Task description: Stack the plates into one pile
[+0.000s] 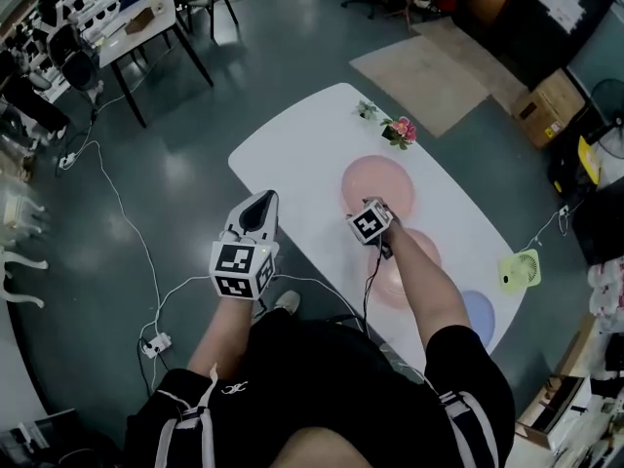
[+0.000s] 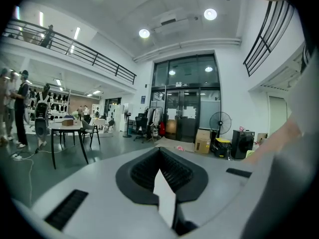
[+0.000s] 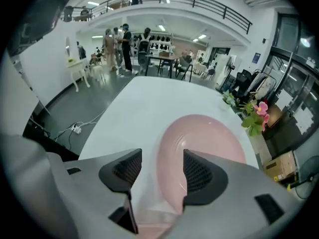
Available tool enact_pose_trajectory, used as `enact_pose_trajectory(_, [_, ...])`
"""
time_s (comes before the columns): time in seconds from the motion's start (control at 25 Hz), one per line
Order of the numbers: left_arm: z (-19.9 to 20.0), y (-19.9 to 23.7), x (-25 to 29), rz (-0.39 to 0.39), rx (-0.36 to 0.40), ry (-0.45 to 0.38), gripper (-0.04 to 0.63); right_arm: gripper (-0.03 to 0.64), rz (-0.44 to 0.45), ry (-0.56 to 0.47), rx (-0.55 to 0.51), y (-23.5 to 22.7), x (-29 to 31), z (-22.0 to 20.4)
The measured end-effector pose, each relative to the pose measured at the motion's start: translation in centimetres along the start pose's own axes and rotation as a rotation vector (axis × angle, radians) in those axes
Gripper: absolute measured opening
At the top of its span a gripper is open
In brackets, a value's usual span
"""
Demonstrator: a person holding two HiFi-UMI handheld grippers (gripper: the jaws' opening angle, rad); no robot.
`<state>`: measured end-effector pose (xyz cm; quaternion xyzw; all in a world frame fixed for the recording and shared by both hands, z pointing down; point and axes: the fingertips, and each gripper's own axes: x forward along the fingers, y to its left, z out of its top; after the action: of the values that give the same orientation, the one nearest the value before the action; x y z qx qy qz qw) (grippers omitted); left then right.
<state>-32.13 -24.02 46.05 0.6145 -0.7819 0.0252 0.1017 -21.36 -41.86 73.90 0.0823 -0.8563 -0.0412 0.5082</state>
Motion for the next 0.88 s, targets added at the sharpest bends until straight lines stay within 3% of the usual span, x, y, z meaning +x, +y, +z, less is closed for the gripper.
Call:
enact_pose_trajectory(0.28, [-0.5, 3.2, -1.9, 0.035, -0.002, 0.015, 0.011, 0.247, 0.002, 0.182, -0.014, 0.4, 3.4, -2.8])
enact_pose_trajectory(0.36, [-0.6, 4.6, -2.4, 0.044, -0.011, 0.023, 0.011, 0.172, -0.025, 0.196, -0.036, 0.7, 3.8, -2.6])
enact_pose_trajectory(0.44, [-0.4, 6.2, -3.0, 0.049, -0.016, 0.026, 0.011, 0.063, -0.054, 0.182, -0.060, 1.5, 4.1, -1.6])
enact_pose_trajectory(0.88, [0.1, 6.1, -1.7, -0.036, -0.016, 0.015, 0.011, 0.037, -0.180, 0.041, -0.183, 2.1, 0.8, 2.4])
